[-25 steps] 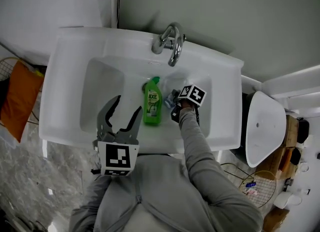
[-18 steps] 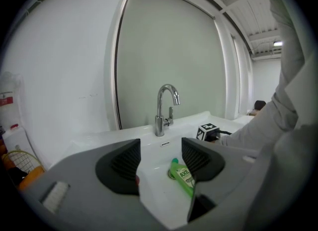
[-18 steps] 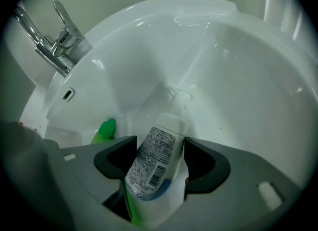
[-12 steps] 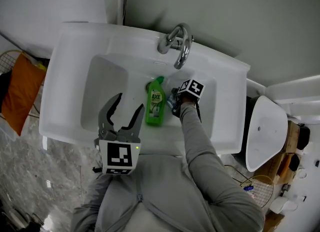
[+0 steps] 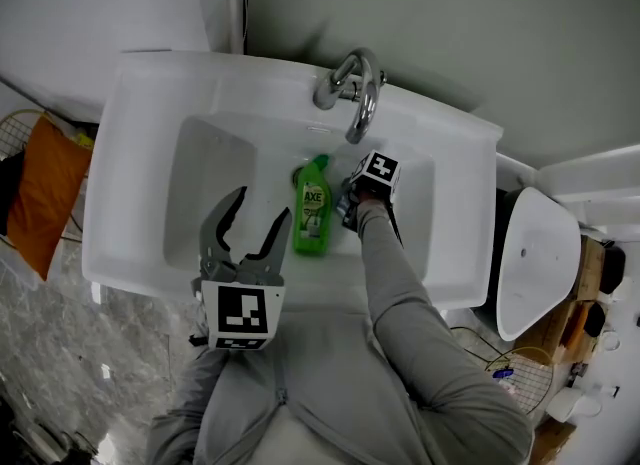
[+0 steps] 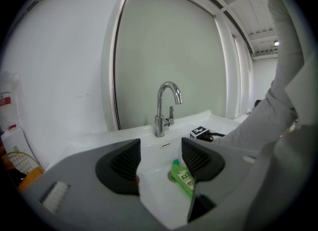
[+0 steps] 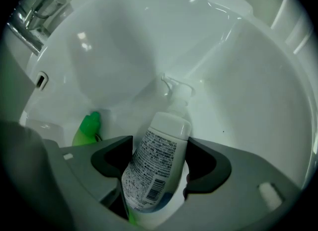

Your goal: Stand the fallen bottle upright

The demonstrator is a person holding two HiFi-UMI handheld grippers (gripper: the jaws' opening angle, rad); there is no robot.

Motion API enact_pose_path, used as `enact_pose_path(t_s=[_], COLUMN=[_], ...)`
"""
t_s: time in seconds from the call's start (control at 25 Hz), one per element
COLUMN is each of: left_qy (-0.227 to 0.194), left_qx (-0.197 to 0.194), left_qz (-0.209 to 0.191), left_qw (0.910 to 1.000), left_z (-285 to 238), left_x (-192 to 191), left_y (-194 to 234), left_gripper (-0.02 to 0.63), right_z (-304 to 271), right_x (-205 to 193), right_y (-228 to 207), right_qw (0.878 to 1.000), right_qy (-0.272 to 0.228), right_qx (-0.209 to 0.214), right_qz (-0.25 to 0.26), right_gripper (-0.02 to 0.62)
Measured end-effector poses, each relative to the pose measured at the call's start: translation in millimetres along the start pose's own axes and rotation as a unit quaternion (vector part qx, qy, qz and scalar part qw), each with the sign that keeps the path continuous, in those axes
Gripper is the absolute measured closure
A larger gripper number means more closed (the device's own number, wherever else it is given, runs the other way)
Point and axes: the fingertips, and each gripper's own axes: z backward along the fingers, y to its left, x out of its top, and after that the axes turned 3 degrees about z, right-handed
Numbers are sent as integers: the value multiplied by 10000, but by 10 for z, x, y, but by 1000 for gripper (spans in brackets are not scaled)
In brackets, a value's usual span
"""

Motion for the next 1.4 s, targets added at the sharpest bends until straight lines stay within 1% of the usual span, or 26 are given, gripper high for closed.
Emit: enact_pose_path(t_s=[0.16,0.24,0.48,0.68,0.8,1.0,1.16,1.28,1.4], left_qy=[-3,-16,-48,-62,-85,-126,-215,-253,-268], left_qx=[-104,-175,-346,-445,-488,-606,-773,-888,-959], left_qz=[-47,-86,-184,-241,-266,-309,-417,-518,-604], left_qw=[9999,9998,9992,9987,9984,9976,9959,9944,9932], left_z=[-28,-34,-45,-36,-24,-21,-43,-59,-70], left_x=[16,30,63,79,73,89,156,205,255], left_y=[-30,-65,-142,-189,-207,-271,-387,-479,-559], left_gripper=[308,308,308,308,308,308,308,308,308], right_z=[17,34,71,124,162,341,532,728,1024], right_x=[-40,-50,-62,-91,-87,-41,36,120,262], right_y=[-1,-4,-44,-74,-66,22,128,162,105], right_qw=[9994,9990,9989,9983,9972,9924,9830,9729,9577], right_qy=[-7,-42,-87,-166,-324,-744,-1265,-1737,-2328], right_qx=[32,84,323,305,358,718,1067,1332,1588], right_qz=[339,431,317,473,574,668,792,740,578], right_gripper=[277,286,312,318,319,321,322,322,322])
